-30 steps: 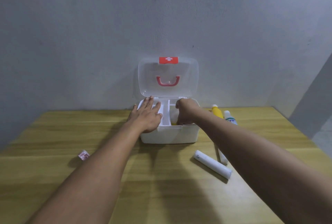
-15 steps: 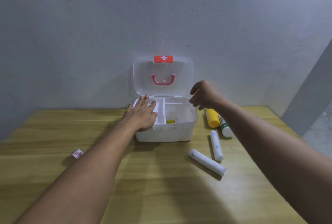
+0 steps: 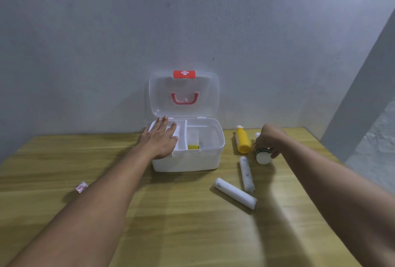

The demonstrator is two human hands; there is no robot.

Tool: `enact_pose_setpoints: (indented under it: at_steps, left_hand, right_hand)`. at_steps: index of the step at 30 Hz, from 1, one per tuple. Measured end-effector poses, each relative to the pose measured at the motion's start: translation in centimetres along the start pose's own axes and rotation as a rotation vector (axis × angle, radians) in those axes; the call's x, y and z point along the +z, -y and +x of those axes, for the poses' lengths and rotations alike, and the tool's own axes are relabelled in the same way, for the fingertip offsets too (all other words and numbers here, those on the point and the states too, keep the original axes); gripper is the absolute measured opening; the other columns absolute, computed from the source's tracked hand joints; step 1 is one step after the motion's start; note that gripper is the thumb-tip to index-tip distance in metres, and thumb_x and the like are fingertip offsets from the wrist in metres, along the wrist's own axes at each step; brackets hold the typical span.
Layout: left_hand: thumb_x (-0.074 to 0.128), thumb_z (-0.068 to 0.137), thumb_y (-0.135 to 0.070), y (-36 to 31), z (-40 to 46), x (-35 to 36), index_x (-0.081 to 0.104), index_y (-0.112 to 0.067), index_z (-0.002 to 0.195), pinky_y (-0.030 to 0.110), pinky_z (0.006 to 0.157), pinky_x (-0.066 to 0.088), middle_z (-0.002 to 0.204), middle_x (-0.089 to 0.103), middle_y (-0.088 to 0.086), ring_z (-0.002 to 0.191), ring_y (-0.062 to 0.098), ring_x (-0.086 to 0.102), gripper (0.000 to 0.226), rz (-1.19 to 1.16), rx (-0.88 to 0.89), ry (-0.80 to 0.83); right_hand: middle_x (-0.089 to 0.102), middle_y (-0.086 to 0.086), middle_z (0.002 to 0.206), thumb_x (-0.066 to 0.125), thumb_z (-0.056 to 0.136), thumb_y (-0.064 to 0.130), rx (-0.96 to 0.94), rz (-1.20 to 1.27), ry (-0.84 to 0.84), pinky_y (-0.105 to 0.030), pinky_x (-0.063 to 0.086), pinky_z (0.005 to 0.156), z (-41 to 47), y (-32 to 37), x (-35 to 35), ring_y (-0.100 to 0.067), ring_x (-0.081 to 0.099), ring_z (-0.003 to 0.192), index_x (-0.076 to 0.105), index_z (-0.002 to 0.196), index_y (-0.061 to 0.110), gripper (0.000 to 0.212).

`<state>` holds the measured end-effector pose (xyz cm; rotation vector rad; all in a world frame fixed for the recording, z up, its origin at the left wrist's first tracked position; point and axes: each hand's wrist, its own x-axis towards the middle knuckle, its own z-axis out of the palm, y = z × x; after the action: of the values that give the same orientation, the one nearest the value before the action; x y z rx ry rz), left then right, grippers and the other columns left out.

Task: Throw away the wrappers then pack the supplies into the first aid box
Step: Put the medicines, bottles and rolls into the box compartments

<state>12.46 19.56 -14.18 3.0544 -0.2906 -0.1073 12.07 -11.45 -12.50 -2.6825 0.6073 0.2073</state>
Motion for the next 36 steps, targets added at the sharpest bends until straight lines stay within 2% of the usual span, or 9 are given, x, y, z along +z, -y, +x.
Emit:
enact_pose_setpoints:
  at_steps: [4,8,11,15,18,24,30,33,36]
  left_hand:
    - [0.016,0.100,-0.037,-0.1,0.1,0.1,0.000,-0.028,0.152,0.048,0.120,0.002,0.160,-0.016,0.001,0.148,0.015,-0.013,0.056,0.006,0.001,0.000]
    - [0.016,0.100,-0.037,-0.1,0.1,0.1,-0.001,-0.028,0.152,0.049,0.120,0.002,0.160,-0.016,0.002,0.148,0.016,-0.013,0.056,0.001,0.004,-0.005]
    - [0.016,0.100,-0.038,0.0,0.1,0.1,-0.001,-0.027,0.152,0.049,0.120,0.002,0.160,-0.016,0.002,0.148,0.016,-0.014,0.056,-0.001,0.006,0.000]
    - [0.017,0.099,-0.038,0.1,0.1,0.1,0.000,-0.028,0.152,0.050,0.119,0.002,0.160,-0.016,0.001,0.148,0.016,-0.014,0.056,-0.006,0.005,-0.002]
    - [0.017,0.099,-0.039,0.1,0.1,0.2,0.000,-0.028,0.152,0.049,0.119,0.002,0.160,-0.016,0.001,0.148,0.016,-0.014,0.056,-0.005,0.003,-0.002]
    - [0.018,0.100,-0.038,0.0,-0.1,0.0,0.001,-0.028,0.152,0.048,0.119,0.001,0.160,-0.016,0.001,0.147,0.016,-0.015,0.056,-0.003,0.002,-0.001]
    - [0.018,0.100,-0.038,0.0,-0.1,-0.1,0.001,-0.027,0.152,0.048,0.119,0.001,0.160,-0.015,0.002,0.148,0.017,-0.013,0.056,-0.007,0.002,-0.015]
    - [0.018,0.099,-0.039,-0.1,-0.1,-0.2,0.002,-0.027,0.152,0.048,0.120,0.001,0.161,-0.015,0.002,0.148,0.016,-0.013,0.056,-0.009,-0.001,-0.014]
    - [0.018,0.100,-0.038,-0.1,-0.2,-0.1,0.001,-0.027,0.152,0.049,0.119,0.001,0.161,-0.015,0.002,0.148,0.016,-0.013,0.056,-0.014,0.000,-0.009]
  right_hand:
    - [0.070,-0.024,0.080,0.087,0.058,0.013,0.081,0.147,0.059,-0.051,0.061,0.058,-0.2,-0.9,0.2,-0.037,0.072,0.064,0.061,0.083,-0.004,0.040]
    - [0.066,-0.022,0.081,0.081,0.063,0.011,0.058,0.334,-0.030,-0.053,0.060,0.058,-0.7,-0.9,-0.9,-0.037,0.070,0.070,0.060,0.084,-0.003,0.033]
    - [0.066,-0.019,0.086,0.078,0.068,0.010,-0.105,0.531,-0.116,-0.053,0.060,0.063,-1.8,1.0,-2.9,-0.035,0.069,0.078,0.056,0.081,0.004,0.026]
    - [0.066,-0.020,0.098,0.073,0.078,0.000,-0.378,0.789,0.064,-0.046,0.060,0.070,-4.9,4.7,-4.8,-0.033,0.069,0.083,0.057,0.098,0.006,0.026]
    - [0.069,-0.019,0.098,0.079,0.072,0.001,-0.498,0.702,0.158,-0.044,0.061,0.072,-6.8,7.2,-4.2,-0.032,0.071,0.085,0.059,0.109,0.003,0.042]
    - [0.068,-0.021,0.102,0.084,0.062,-0.007,-0.531,0.488,0.261,-0.041,0.063,0.066,-7.2,10.4,0.3,-0.032,0.071,0.081,0.060,0.112,-0.002,0.055]
    - [0.072,-0.020,0.098,0.086,0.061,0.000,-0.552,0.238,0.201,-0.047,0.061,0.073,-6.5,11.5,2.7,-0.035,0.072,0.084,0.068,0.105,0.003,0.048]
    - [0.073,-0.019,0.098,0.087,0.061,0.002,-0.547,0.226,0.198,-0.046,0.061,0.072,-6.2,11.6,2.7,-0.034,0.072,0.083,0.068,0.103,0.003,0.046]
    - [0.072,-0.015,0.102,0.087,0.063,0.009,-0.573,0.193,0.197,-0.042,0.060,0.079,-5.9,11.4,2.9,-0.031,0.071,0.088,0.070,0.102,0.006,0.043]
